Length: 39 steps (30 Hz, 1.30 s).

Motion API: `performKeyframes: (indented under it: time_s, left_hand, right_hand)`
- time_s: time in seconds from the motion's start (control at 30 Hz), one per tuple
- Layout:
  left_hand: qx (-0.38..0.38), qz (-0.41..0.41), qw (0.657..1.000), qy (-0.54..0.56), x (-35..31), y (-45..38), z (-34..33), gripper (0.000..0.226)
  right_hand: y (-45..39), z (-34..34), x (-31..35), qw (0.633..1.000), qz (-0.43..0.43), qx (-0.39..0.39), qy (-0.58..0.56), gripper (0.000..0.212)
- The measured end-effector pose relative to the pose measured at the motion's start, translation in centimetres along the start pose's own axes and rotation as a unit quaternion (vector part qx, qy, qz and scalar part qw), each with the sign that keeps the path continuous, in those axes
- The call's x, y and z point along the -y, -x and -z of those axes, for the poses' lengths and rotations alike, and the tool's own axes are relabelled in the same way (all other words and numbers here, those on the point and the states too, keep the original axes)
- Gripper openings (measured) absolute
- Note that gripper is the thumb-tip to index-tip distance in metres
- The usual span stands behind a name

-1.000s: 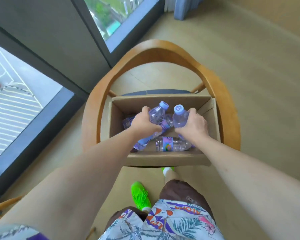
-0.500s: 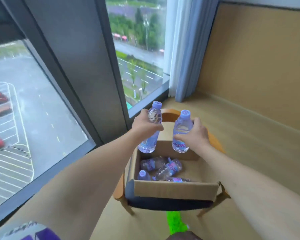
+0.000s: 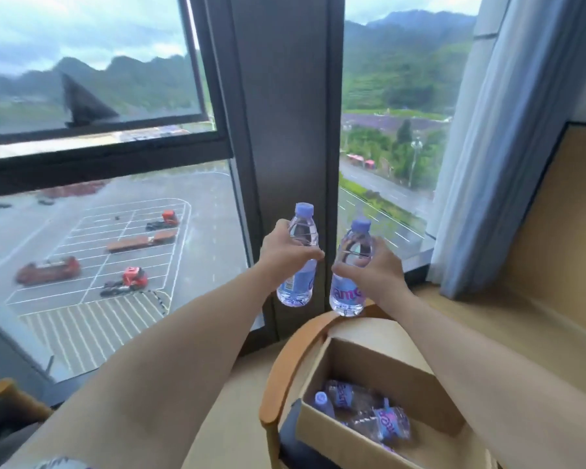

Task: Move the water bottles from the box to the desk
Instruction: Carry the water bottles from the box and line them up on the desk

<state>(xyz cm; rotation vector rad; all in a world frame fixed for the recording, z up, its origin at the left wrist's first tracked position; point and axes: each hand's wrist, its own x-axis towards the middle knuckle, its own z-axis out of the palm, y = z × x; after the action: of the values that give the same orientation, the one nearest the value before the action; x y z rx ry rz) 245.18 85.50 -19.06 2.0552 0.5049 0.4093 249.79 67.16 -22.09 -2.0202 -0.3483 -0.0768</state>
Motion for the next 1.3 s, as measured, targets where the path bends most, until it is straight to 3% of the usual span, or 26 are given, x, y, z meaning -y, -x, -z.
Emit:
performKeyframes:
  time_s: [0.27,0.63,1.07,1.3]
  left_hand:
    - [-0.161,0.075,0.984,0.025,0.7,7.5,6.9,0.064]
    - [-0.363,0.178,0.913,-0.049,4.7,25.6,19.7,0.076]
    - [-0.563,0.268,0.777,-0.090,8.2,59.8,31.8,0.070]
    - [-0.633,0.336,0.691,-0.097,7.9,81.1,34.5,0.069]
  right_hand:
    - [2.0,-3.4,5.1,0.982,0.131,0.135,-0.015,0.070]
    - [15.5,-11.4,14.3,0.906,0.235,0.342,-0.078,0.066]
    - [47.3,-14.6,26.1,0.773,0.335,0.519,-0.144,0.064]
    - [67.5,-13.4,29.9,0.697,0.321,0.616,-0.178,0.062]
